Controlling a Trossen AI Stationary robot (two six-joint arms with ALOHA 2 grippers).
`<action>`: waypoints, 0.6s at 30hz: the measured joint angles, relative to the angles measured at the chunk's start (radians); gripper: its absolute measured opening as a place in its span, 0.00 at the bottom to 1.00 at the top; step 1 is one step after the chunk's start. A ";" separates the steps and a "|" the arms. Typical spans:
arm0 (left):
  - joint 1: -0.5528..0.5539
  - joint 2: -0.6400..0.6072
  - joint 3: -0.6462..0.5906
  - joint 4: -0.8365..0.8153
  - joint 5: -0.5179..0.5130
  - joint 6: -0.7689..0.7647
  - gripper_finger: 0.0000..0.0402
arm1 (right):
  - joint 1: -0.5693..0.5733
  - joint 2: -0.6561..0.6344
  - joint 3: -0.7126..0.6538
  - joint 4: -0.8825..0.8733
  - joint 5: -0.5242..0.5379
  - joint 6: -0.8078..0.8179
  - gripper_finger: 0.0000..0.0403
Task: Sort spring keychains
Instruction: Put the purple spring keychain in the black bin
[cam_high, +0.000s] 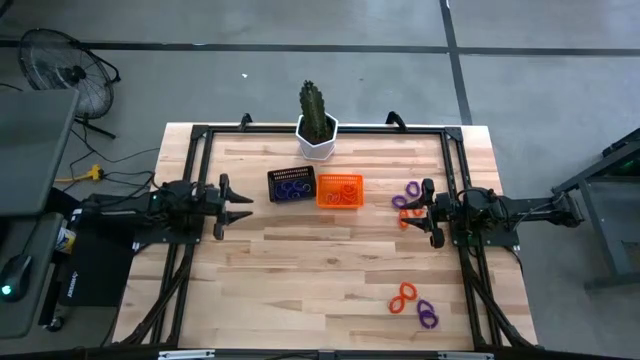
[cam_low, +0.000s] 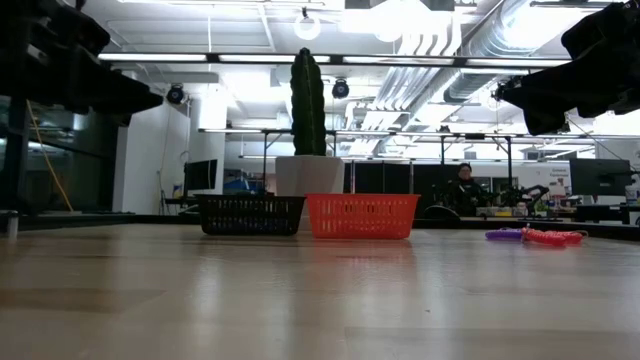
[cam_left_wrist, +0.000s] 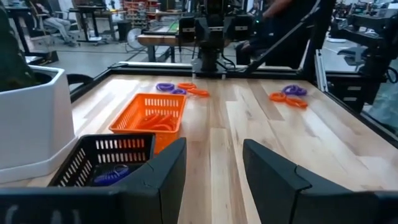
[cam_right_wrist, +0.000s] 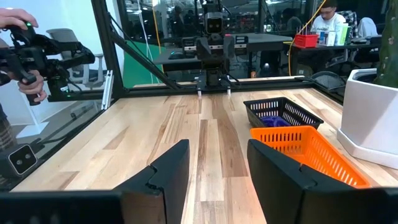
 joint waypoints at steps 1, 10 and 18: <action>-0.002 0.000 0.000 0.000 0.000 0.000 0.39 | 0.000 0.000 0.000 0.000 0.000 0.000 0.39; -0.006 0.009 -0.001 -0.003 -0.001 -0.001 0.39 | 0.000 0.000 0.000 0.000 0.000 0.000 0.39; -0.006 0.013 -0.002 -0.004 -0.008 -0.001 0.39 | 0.000 0.000 0.000 0.000 0.000 0.000 0.39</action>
